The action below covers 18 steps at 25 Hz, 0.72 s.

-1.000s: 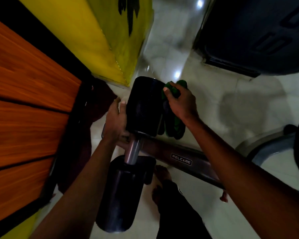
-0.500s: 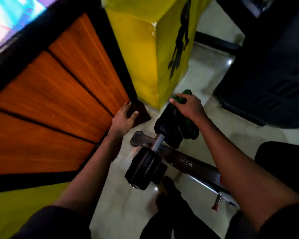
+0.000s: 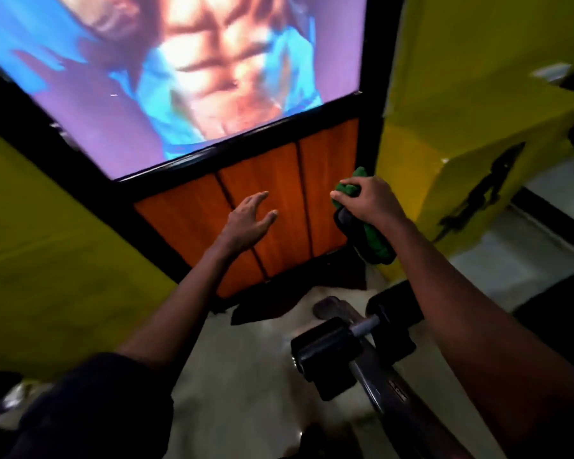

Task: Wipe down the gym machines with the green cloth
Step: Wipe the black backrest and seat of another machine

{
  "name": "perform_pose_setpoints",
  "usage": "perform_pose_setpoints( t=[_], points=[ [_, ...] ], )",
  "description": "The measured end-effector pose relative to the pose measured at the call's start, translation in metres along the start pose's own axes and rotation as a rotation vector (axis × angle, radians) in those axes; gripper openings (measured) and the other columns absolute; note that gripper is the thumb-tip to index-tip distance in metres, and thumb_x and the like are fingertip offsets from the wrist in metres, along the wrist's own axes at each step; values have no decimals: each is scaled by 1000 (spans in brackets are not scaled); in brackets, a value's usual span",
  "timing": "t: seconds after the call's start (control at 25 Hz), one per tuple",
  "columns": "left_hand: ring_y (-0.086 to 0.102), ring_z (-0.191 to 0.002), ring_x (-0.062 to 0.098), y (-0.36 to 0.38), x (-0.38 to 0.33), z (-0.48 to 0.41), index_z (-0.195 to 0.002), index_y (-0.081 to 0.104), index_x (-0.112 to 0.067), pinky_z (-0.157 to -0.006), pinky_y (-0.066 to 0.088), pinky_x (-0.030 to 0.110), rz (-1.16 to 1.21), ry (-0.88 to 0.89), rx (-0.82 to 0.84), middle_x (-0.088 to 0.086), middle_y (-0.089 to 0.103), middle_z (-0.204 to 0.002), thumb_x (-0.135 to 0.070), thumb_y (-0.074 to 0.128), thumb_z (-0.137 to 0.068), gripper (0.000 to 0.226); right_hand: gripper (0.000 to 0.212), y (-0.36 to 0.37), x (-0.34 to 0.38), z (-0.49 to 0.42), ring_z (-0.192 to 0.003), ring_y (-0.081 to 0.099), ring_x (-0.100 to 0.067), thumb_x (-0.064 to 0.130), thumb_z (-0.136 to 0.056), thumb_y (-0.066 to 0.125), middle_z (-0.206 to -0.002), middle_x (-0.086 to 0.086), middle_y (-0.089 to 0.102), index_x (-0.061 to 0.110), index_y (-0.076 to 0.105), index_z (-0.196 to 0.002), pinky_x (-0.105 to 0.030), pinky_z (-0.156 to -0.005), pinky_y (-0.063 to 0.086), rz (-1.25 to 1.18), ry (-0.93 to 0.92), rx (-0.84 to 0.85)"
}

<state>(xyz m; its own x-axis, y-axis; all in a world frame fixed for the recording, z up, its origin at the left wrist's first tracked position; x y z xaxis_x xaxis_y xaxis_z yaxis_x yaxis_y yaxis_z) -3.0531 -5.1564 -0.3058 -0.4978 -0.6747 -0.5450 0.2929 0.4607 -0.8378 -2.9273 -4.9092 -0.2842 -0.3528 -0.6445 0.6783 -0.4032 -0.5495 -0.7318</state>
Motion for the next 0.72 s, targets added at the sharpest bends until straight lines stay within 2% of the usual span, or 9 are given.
perform_pose_setpoints(
  t=[0.2, 0.32, 0.4, 0.48, 0.6, 0.72],
  points=[
    [43, -138, 24, -70, 44, 67, -145, 46, -14, -115, 33, 37, 6, -221, -163, 11, 47, -148, -45, 60, -92, 63, 47, 32, 87, -15, -117, 59, -31, 52, -86, 71, -123, -17, 66, 22, 71, -122, -31, -99, 44, 10, -247, 144],
    [43, -139, 24, -107, 73, 123, -144, 47, -8, -115, 32, 33, -13, -382, -257, 13, 47, -149, -42, 63, -92, 64, 48, 62, 144, -8, -118, 58, -34, 54, -86, 70, -126, -20, 63, 25, 70, -124, -36, -101, 45, 12, -379, 266],
    [42, -139, 25, -130, 87, 166, -145, 46, -9, -114, 32, 34, -38, -473, -321, 14, 46, -150, -45, 60, -91, 67, 49, 80, 182, 6, -118, 58, -36, 57, -85, 69, -127, -20, 61, 29, 69, -125, -41, -101, 46, 10, -448, 335],
    [40, -140, 27, -152, 96, 209, -148, 43, -10, -113, 32, 35, -53, -537, -377, 14, 42, -152, -39, 60, -96, 61, 50, 99, 215, 25, -117, 57, -38, 57, -85, 68, -127, -21, 60, 28, 68, -126, -44, -101, 47, 4, -537, 391],
    [35, -143, 27, -182, 108, 272, -150, 39, -13, -112, 29, 35, -53, -621, -460, 12, 36, -156, -38, 57, -99, 60, 48, 123, 262, 62, -119, 56, -39, 50, -87, 70, -126, -23, 62, 22, 69, -126, -42, -101, 44, -30, -659, 459],
    [37, -142, 27, -209, 124, 330, -149, 40, -13, -113, 29, 34, -44, -725, -544, 12, 38, -154, -40, 58, -98, 60, 46, 142, 307, 99, -121, 57, -36, 48, -87, 72, -126, -19, 65, 22, 70, -125, -36, -100, 44, -65, -745, 492]
  ],
)
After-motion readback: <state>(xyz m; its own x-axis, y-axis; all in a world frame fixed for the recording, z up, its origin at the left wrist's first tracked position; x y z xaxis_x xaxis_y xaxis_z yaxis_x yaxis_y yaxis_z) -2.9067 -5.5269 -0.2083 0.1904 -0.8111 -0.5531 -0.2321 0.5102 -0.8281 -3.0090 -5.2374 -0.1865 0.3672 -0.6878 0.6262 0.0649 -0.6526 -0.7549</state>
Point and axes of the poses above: each hand's wrist, its own z-axis away from the middle knuckle, its own y-axis out of the palm, x = y × z, the point moved 1 cm from there along -z, towards the middle knuckle
